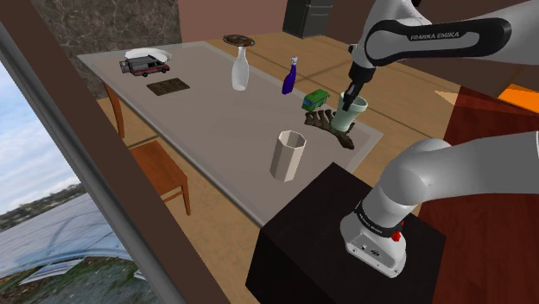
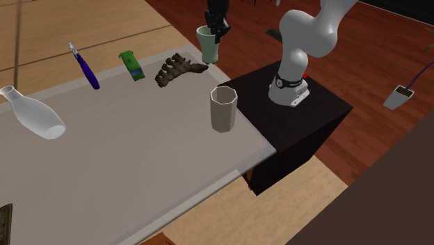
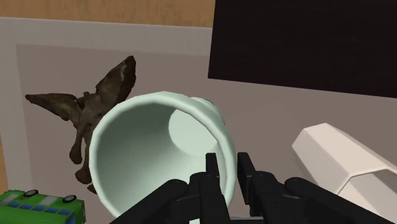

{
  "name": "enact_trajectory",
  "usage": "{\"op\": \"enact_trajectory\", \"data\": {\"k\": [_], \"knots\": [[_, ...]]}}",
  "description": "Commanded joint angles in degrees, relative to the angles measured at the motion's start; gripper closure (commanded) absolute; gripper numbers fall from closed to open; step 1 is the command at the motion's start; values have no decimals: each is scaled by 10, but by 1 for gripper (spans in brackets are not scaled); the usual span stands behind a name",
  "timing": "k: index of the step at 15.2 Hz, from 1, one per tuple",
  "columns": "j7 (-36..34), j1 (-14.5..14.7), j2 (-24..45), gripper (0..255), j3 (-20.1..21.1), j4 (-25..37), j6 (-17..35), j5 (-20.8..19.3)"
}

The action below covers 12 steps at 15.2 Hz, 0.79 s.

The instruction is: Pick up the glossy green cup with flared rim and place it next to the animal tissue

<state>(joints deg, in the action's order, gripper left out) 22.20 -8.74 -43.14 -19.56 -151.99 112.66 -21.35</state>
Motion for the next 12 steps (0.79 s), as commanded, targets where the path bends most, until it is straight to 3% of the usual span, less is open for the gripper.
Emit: {"op": "enact_trajectory", "data": {"k": [1,12], "knots": [[-2,-2,3,255,-4,-14,18,-5],[-15,-9,42,255,-27,-76,118,-30]]}}
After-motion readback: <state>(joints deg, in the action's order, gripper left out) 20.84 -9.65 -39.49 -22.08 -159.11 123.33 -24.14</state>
